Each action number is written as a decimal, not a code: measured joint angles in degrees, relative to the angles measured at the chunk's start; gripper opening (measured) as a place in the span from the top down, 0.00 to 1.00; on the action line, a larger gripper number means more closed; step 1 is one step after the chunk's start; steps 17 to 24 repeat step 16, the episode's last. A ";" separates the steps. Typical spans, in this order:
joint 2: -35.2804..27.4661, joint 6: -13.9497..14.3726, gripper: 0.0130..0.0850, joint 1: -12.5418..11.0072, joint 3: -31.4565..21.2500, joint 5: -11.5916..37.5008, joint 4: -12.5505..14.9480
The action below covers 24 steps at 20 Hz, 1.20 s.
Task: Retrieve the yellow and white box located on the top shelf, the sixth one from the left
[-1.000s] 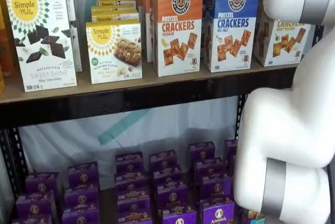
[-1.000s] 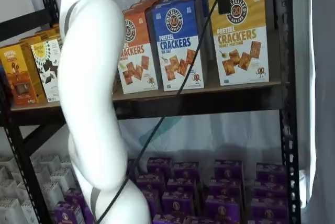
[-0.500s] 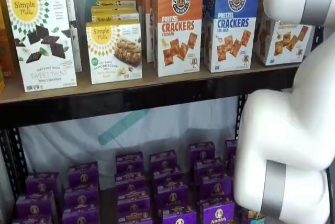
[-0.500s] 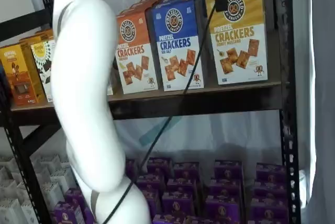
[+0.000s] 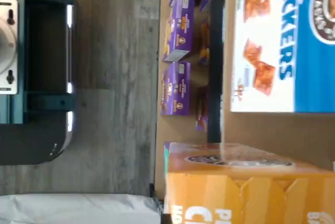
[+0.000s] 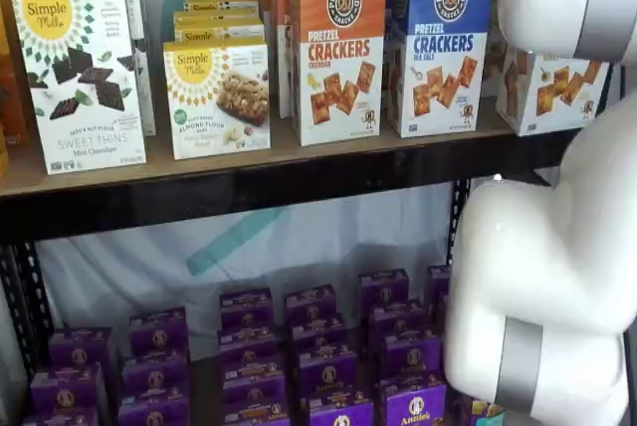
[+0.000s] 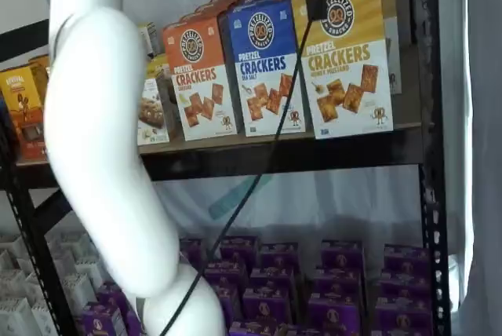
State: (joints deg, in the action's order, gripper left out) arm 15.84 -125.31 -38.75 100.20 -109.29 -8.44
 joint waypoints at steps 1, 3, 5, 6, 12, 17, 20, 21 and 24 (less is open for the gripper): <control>1.13 -0.18 0.39 -0.03 -1.20 -0.09 0.36; 3.27 -0.37 0.39 0.05 -3.51 -0.08 1.00; 5.28 -0.33 0.39 0.34 -5.69 -0.21 1.52; 6.28 -0.19 0.39 0.51 -6.72 -0.44 1.66; 10.41 1.01 0.39 1.82 -10.92 -1.29 2.09; 12.20 1.60 0.39 2.56 -12.98 -1.02 2.45; 12.20 1.60 0.39 2.56 -12.98 -1.02 2.45; 12.20 1.60 0.39 2.56 -12.98 -1.02 2.45; 12.20 1.60 0.39 2.56 -12.98 -1.02 2.45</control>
